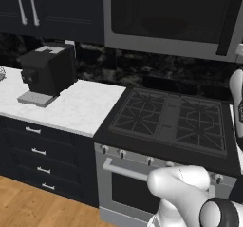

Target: Pick the sweet potato from the sink and place it in the bowl. Then pick the bowl and place it in the microwave. Then close the microwave door and press the start button.

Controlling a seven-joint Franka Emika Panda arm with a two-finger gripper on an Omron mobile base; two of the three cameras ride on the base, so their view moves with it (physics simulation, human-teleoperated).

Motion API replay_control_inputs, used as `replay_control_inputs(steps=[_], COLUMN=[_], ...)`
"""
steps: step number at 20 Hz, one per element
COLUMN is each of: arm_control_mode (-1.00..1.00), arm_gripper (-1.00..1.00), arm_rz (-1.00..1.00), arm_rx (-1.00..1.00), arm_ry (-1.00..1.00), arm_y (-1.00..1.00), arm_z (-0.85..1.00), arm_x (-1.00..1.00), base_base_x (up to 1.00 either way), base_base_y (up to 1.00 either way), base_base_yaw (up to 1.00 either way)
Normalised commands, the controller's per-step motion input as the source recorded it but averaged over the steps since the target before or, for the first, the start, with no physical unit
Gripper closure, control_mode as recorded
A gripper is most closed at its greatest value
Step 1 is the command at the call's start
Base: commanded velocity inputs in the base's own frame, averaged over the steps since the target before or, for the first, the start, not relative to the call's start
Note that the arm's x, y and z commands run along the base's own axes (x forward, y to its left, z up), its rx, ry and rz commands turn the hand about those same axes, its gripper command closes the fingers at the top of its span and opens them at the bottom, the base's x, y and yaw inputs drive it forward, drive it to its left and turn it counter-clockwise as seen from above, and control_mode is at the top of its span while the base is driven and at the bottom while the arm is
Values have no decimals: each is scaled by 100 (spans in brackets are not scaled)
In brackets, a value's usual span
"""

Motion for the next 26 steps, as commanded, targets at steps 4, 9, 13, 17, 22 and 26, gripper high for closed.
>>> replay_control_inputs(steps=[4, 9, 13, 17, 22, 26], arm_control_mode=[-100, -100, -100, -100, -100, -100], arm_gripper=[100, 100, 100, 100, 100, 100], arm_rz=[0, 0, 0, 0, 0, 0], arm_rx=[2, 1, 3, 5, 5, 2], arm_ry=[0, 0, 0, -4, -3, -1], arm_y=[-35, -31, -36, -49, -45, -29], arm_z=[0, 0, 2, 5, 1, 1], arm_x=[31, 31, 39, 18, 0, 6], base_base_x=[0, 0, 0, 0, 0, 0], base_base_y=[0, 0, 0, 0, 0, 0], base_base_yaw=[0, 0, 0, 0, 0, 0])
